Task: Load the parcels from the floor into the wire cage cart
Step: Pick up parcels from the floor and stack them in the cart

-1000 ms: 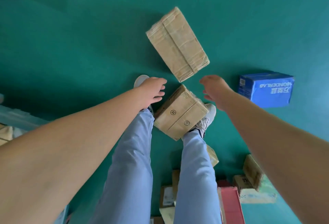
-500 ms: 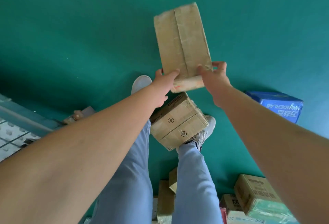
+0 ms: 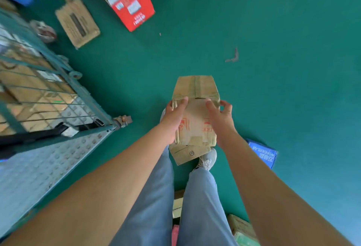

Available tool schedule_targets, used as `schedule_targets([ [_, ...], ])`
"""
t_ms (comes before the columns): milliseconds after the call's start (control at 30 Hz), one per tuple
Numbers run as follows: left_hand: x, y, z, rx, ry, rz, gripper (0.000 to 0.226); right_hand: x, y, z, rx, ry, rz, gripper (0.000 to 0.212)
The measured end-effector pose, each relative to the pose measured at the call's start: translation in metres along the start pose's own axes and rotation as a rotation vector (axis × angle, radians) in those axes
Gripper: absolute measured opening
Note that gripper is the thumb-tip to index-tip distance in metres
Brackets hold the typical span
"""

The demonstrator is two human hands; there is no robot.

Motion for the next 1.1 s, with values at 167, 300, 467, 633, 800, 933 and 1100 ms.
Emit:
schedule_targets([
  [167,0.0,-0.041,0.126,-0.052,0.077,0.024,0.064,0.018,-0.009,0.116,0.052,-0.115,0.152,0.082],
  [300,0.018,-0.094,0.205,-0.13,0.137,0.116,0.081,0.023,0.012,0.201,0.151,-0.162,0.337,0.095],
  [467,0.061,-0.162,0.273,-0.194,0.097,0.178,0.121,0.016,0.055,0.269,0.239,-0.186,0.627,0.081],
  [633,0.112,-0.233,0.308,-0.228,0.025,0.319,0.107,0.003,0.122,0.323,0.295,-0.227,0.894,0.099],
  [800,0.163,-0.319,0.329,-0.244,0.012,0.474,0.097,-0.027,0.212,0.38,0.353,-0.312,1.067,0.106],
  [933,0.201,-0.403,0.342,-0.264,-0.015,0.626,0.1,-0.052,0.294,0.428,0.376,-0.376,1.104,0.107],
  [1100,0.234,-0.513,0.334,-0.211,-0.017,0.727,0.107,-0.082,0.394,0.476,0.384,-0.394,1.027,0.119],
])
Point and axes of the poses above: each hand's wrist, its own z-axis away from the middle knuckle, its own y-axis out of the palm, x = y × z, the point moved 3 cm from there along -z, towards the middle knuckle, and after that the axes turned 6 degrees about z, right-handed, at the moved point
